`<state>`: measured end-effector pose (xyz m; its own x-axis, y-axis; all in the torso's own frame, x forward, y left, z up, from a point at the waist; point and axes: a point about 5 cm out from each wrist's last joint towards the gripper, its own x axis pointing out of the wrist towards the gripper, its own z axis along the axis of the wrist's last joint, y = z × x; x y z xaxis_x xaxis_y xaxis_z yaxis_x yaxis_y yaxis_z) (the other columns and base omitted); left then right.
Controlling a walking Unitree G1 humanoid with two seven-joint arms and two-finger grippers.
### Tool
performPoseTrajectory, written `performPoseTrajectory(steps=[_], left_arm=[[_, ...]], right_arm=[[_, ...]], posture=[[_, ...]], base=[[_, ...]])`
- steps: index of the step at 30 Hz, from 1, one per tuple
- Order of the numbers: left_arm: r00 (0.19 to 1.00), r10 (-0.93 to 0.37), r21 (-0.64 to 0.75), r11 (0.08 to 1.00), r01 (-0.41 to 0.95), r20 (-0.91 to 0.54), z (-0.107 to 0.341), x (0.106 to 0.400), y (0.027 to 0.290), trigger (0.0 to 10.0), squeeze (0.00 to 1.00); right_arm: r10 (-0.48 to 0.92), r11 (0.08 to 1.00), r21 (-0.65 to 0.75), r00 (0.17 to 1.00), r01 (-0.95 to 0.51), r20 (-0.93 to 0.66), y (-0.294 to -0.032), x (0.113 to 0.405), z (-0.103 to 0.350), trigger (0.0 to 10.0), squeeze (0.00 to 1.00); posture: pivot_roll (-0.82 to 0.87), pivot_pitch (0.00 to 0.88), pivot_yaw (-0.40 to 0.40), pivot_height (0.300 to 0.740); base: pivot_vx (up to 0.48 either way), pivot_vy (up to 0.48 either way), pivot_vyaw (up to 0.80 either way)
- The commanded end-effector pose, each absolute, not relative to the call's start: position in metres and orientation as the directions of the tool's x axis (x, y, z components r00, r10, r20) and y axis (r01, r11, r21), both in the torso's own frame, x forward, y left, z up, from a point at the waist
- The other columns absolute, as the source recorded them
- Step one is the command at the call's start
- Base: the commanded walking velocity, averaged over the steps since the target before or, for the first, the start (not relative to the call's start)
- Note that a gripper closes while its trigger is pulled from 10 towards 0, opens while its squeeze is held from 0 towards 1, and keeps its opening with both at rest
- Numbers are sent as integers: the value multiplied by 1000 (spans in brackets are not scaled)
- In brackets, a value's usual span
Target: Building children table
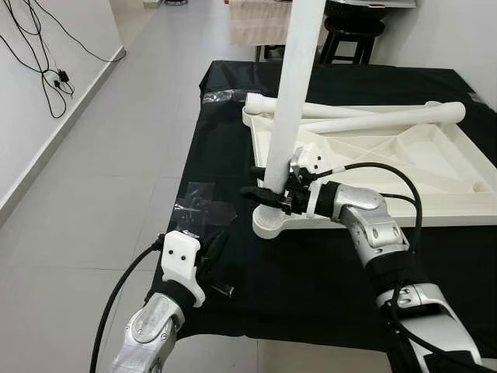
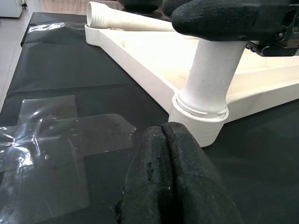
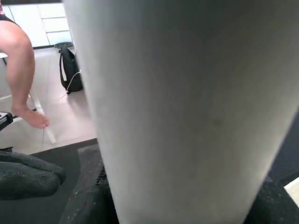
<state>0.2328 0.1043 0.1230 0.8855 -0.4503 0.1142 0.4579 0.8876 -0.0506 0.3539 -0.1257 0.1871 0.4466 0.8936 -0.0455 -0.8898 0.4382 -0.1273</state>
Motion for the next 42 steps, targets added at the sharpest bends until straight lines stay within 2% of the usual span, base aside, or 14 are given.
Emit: performPoseTrajectory(steps=[1,8,11,13,23,24,25,26,28,30,31,33,34,42], left_arm=[[888,-450,-58,888,456,94,117,231,103,10000,0],[887,-451,-62,887,458,95,118,231,103,10000,0],[887,-452,-61,887,458,94,117,232,104,10000,0],[887,-451,-60,887,457,93,118,233,106,10000,0],[883,-462,-53,883,467,86,117,237,108,10000,0],[887,-455,-46,887,459,86,117,237,109,10000,0],[887,-455,-46,887,459,86,117,237,109,10000,0],[888,-452,-42,889,456,85,117,237,109,10000,0],[889,-451,-41,889,455,84,117,237,110,10000,0],[888,-452,-42,889,457,84,117,237,110,10000,0],[887,-454,-44,888,458,83,117,237,110,10000,0],[887,-455,-46,887,460,83,116,237,110,10000,0],[886,-457,-46,886,461,82,116,237,110,10000,0],[884,-459,-48,885,464,82,116,237,109,10000,0]], right_arm=[[902,425,-103,430,-899,-37,-126,352,181,0,0],[814,572,-130,580,-810,-35,-137,349,171,0,0],[602,786,-141,797,-602,-49,-136,348,158,0,0],[220,967,-122,974,-226,-60,-142,341,141,0,0],[440,884,-142,896,-445,-65,-83,318,125,0,0],[430,889,-147,901,-433,-51,-83,322,128,10000,0],[430,889,-147,901,-433,-51,-83,322,128,10000,0],[450,884,-129,893,-450,-34,-82,324,131,10000,933],[500,863,-86,866,-498,10,-80,329,141,10000,1000],[538,842,-64,842,-536,30,-77,330,148,10000,1000],[599,800,-67,799,-596,52,-74,332,158,10000,616],[639,769,-73,767,-635,65,-72,332,164,10000,616],[694,720,-83,716,-689,75,-73,334,171,10000,0],[891,449,-175,453,-876,16,-80,343,187,10000,0]], posture=[[67,108,-36,740],[49,112,-34,740],[44,112,-36,740],[31,114,-29,740],[28,104,-8,740],[41,105,-9,740],[41,105,-9,740],[44,106,-7,740],[45,105,-4,740],[42,103,0,740],[42,103,3,740],[40,102,4,740],[40,102,4,740],[50,95,3,740]], base=[[0,0,0],[0,0,0],[0,0,0],[0,0,0],[0,0,0],[0,0,0],[0,0,0],[0,0,0],[0,0,0],[0,0,0],[0,0,0],[0,0,0],[0,0,0],[0,0,0]])
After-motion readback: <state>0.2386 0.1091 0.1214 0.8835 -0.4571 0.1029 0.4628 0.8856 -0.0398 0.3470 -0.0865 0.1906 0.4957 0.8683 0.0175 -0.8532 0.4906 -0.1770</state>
